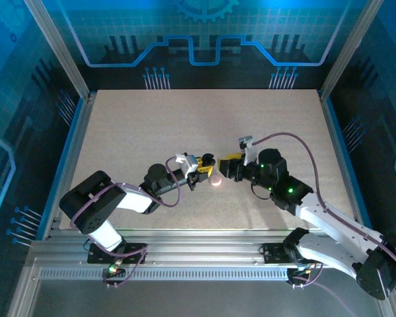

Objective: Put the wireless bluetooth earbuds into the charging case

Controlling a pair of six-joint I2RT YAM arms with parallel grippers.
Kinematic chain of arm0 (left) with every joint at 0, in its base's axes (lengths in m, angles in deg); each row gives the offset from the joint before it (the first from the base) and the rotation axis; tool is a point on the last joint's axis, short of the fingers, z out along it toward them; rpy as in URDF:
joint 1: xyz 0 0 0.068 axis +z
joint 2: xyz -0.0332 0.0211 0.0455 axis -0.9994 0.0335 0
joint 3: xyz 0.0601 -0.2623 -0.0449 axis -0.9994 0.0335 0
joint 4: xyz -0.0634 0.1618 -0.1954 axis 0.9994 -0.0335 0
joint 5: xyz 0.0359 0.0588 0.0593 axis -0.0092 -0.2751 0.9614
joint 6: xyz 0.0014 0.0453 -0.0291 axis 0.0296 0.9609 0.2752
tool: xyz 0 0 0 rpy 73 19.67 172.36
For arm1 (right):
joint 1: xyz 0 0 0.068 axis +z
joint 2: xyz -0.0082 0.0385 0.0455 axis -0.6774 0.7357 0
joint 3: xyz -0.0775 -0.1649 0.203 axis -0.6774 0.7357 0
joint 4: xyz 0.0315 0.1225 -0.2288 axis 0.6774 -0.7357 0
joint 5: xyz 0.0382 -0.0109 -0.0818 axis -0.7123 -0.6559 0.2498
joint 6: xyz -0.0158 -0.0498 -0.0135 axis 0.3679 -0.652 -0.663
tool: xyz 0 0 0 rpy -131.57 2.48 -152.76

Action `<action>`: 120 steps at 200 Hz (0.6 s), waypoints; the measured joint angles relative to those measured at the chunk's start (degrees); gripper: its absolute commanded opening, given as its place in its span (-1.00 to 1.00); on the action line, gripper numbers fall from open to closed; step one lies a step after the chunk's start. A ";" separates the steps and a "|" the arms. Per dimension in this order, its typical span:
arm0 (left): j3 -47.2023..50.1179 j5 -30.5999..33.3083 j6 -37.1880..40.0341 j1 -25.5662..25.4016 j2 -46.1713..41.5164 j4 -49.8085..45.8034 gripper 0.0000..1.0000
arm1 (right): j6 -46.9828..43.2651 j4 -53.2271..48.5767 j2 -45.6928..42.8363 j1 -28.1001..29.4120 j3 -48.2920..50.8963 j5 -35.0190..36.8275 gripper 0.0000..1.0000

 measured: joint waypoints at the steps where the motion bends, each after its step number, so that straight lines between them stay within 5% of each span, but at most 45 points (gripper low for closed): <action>1: 0.00 0.00 0.00 0.00 0.00 0.00 -0.64 | 0.04 -0.09 0.00 -0.09 0.00 -0.11 -0.08; 63: 0.00 -0.63 0.02 0.00 -0.02 0.37 -0.64 | -5.77 -2.84 -2.69 -3.48 0.94 -7.17 -0.08; 120: 0.24 -2.78 0.96 0.00 -0.94 0.39 -0.64 | -32.44 -1.68 -2.97 -5.53 2.75 -17.88 -0.05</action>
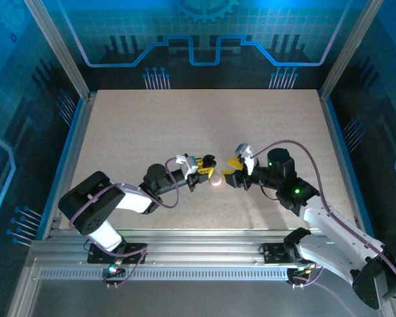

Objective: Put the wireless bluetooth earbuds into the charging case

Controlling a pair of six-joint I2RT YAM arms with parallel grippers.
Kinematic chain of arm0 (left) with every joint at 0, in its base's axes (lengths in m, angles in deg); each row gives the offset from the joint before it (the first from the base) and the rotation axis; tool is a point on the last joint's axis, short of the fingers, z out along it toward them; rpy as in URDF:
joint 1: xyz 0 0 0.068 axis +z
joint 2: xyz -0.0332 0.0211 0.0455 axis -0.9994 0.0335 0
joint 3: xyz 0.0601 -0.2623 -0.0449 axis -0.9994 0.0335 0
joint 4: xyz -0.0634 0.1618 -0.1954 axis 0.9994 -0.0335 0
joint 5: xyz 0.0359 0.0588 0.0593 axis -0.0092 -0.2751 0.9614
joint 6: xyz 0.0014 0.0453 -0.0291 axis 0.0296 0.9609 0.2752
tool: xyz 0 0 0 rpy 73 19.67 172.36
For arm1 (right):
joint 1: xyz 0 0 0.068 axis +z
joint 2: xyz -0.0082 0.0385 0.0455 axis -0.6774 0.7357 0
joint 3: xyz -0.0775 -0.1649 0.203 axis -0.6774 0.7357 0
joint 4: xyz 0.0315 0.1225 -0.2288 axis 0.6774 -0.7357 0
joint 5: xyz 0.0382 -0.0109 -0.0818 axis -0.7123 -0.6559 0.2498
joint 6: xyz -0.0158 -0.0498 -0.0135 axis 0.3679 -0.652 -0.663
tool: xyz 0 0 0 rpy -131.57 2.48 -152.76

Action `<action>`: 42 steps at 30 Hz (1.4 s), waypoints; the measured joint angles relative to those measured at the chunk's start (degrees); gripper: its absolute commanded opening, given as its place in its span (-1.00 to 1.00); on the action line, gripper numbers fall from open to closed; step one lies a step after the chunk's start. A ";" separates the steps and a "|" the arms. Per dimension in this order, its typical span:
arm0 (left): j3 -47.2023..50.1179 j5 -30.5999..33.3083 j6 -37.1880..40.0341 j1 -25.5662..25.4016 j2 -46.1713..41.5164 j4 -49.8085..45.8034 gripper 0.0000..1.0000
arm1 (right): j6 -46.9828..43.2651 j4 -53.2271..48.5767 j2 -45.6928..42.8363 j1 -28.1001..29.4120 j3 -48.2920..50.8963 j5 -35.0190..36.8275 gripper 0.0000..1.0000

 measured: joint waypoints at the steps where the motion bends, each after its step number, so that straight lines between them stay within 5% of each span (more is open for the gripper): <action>1: 0.13 -0.24 0.33 0.00 -0.42 -0.04 -0.64 | -3.78 -0.02 0.00 0.00 0.50 -1.31 -0.06; 13: 0.44 -3.74 4.02 0.00 -2.47 -1.33 -0.63 | -24.76 0.87 6.73 -0.24 0.11 -7.41 -0.10; 23: 0.44 -3.91 5.09 0.00 -2.47 -1.79 -0.63 | -26.97 2.80 9.60 -0.20 -2.47 -7.52 -0.19; 35: 0.44 -3.91 5.09 0.00 -2.47 -1.79 -0.62 | -28.63 1.68 10.71 0.96 -4.72 -9.44 -0.55; 42: 0.44 -3.89 5.09 0.00 -2.45 -1.77 -0.62 | -28.85 0.83 11.08 1.46 -5.64 -10.27 -0.55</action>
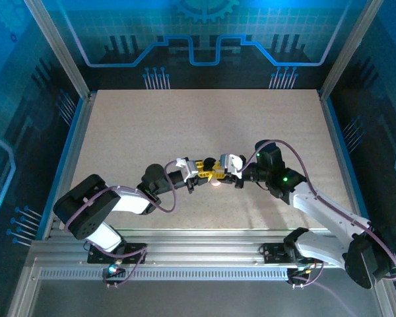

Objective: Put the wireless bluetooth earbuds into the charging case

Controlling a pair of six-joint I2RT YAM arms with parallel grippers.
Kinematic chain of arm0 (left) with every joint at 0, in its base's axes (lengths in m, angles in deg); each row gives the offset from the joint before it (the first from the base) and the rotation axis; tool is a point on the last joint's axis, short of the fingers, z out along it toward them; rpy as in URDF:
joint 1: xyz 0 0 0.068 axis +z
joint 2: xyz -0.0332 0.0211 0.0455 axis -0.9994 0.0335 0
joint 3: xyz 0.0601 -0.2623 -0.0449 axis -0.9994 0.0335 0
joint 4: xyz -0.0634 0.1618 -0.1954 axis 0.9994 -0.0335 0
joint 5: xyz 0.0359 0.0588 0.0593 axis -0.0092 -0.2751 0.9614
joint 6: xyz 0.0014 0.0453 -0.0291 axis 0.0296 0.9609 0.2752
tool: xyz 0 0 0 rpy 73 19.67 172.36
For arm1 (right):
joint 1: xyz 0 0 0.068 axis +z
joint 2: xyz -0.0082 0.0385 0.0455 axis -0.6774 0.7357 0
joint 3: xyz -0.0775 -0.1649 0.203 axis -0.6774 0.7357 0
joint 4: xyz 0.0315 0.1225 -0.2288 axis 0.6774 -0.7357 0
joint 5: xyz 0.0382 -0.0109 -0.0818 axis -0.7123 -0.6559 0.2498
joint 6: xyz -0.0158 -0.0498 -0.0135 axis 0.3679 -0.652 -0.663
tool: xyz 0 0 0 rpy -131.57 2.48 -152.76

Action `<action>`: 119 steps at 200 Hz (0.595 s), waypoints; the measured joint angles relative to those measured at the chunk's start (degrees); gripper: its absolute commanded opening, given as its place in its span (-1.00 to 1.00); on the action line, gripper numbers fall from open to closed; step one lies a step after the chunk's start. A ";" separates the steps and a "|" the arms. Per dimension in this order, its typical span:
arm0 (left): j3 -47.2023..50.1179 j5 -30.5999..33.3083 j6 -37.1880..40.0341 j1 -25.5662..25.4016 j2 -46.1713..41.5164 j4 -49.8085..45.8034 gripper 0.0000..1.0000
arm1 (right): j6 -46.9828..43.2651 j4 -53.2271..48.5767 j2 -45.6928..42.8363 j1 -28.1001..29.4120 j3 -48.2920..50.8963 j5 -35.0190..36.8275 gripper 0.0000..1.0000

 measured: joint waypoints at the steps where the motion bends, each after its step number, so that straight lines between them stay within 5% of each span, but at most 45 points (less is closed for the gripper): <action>1: 0.00 0.00 0.00 0.00 0.00 0.00 -0.62 | 0.00 0.00 0.00 0.00 0.00 0.00 -0.55; 119: -0.02 -0.02 -0.02 0.00 0.33 0.22 -0.62 | -0.63 -0.04 1.97 0.72 -1.40 0.74 -0.49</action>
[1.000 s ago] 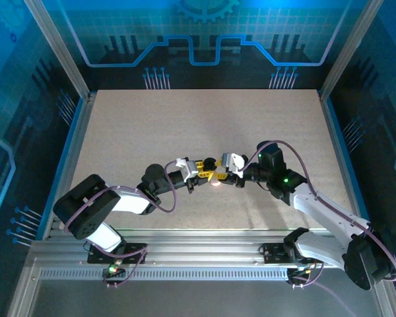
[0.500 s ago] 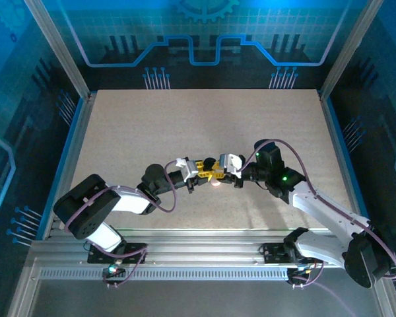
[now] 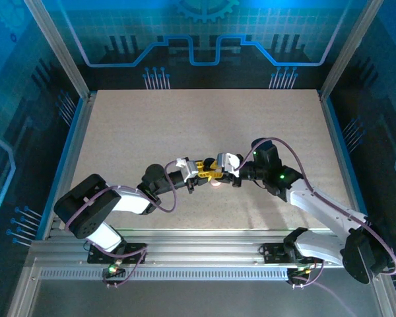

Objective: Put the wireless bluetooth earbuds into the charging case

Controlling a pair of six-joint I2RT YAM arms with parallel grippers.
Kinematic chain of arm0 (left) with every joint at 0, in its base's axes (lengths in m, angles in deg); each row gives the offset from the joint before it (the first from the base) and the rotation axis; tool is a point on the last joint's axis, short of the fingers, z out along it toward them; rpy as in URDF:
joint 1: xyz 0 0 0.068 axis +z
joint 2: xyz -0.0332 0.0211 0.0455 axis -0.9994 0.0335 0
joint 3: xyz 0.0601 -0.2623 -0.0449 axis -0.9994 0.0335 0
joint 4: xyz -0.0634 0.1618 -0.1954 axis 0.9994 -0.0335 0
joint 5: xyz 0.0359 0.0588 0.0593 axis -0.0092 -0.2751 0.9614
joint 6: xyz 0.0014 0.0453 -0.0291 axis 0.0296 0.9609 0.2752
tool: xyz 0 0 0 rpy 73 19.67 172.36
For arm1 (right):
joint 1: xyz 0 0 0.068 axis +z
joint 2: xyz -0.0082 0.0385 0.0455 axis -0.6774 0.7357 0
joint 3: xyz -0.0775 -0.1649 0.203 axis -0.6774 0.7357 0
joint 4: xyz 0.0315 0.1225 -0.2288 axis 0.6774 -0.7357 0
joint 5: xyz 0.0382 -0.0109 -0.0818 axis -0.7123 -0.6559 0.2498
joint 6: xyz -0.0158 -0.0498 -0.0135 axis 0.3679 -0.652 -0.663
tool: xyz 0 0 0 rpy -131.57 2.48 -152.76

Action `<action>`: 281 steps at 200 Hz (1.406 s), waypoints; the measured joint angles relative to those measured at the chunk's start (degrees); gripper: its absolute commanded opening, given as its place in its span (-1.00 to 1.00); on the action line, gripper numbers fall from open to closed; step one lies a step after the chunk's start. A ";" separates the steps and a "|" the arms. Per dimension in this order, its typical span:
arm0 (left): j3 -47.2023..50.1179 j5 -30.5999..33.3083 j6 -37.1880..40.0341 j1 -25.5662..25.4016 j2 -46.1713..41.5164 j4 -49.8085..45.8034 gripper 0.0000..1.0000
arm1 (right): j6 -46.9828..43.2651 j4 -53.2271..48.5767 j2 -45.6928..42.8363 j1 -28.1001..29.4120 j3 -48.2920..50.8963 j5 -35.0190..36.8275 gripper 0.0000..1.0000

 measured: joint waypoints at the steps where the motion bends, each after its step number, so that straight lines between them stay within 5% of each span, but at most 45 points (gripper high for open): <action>1: 0.00 0.00 0.00 0.00 0.00 0.00 -0.62 | 0.00 0.00 0.00 0.00 0.00 0.00 -0.49; 168: 1.84 0.72 1.53 0.00 2.67 1.40 -0.62 | 11.47 -12.87 -9.86 -4.35 2.16 13.97 -0.44; 226: 2.91 1.36 1.53 0.00 2.69 2.01 -0.62 | 23.98 -22.14 -4.83 -9.33 -5.03 20.72 -0.44; 281: 5.03 3.30 1.97 -0.04 2.67 2.36 -0.61 | 33.68 -32.28 9.29 -12.20 -16.13 21.03 -0.44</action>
